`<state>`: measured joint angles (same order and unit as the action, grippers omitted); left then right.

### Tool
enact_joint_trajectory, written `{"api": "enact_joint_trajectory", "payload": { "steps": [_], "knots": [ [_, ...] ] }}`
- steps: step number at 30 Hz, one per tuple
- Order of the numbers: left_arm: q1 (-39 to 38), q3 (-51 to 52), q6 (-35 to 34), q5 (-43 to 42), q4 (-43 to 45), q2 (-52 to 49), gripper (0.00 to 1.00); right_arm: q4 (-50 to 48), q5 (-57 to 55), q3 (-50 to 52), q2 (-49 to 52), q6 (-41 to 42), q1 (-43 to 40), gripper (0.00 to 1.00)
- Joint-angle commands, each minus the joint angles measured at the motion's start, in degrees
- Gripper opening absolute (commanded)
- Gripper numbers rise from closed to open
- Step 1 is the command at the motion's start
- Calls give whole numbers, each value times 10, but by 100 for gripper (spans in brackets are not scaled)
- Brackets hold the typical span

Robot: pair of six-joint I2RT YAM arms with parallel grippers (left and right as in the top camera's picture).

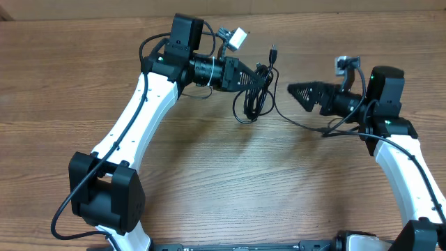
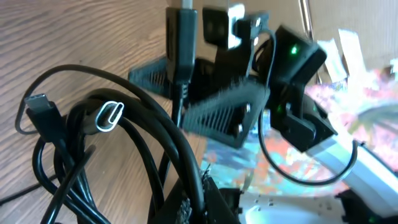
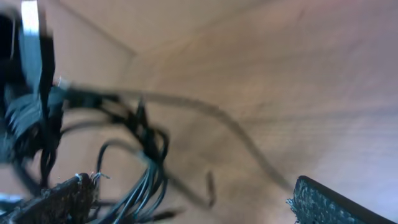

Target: Untangle cables

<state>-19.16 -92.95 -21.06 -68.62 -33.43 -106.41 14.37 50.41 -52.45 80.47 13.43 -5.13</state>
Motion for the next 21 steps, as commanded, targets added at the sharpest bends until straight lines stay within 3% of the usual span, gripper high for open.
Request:
{"api": "enact_joint_trajectory", "payload": {
  "steps": [1,9,11,14,17,21],
  "knots": [
    [-3,-9,-75,0,12,7,4,31,37,-4,-14,-2,10,99],
    [-3,-9,-72,0,12,7,4,48,91,-4,-14,-4,59,66],
    [-3,-9,-72,0,12,7,4,50,93,-4,-14,-3,72,52],
    [-3,-9,-73,0,12,7,4,50,93,-4,-14,-3,89,44],
    [-4,-9,-73,-1,12,7,4,36,69,-4,-14,-4,100,45],
    [-4,-9,-73,-25,12,7,4,34,-38,-4,-13,-3,120,58]
  ]
}}
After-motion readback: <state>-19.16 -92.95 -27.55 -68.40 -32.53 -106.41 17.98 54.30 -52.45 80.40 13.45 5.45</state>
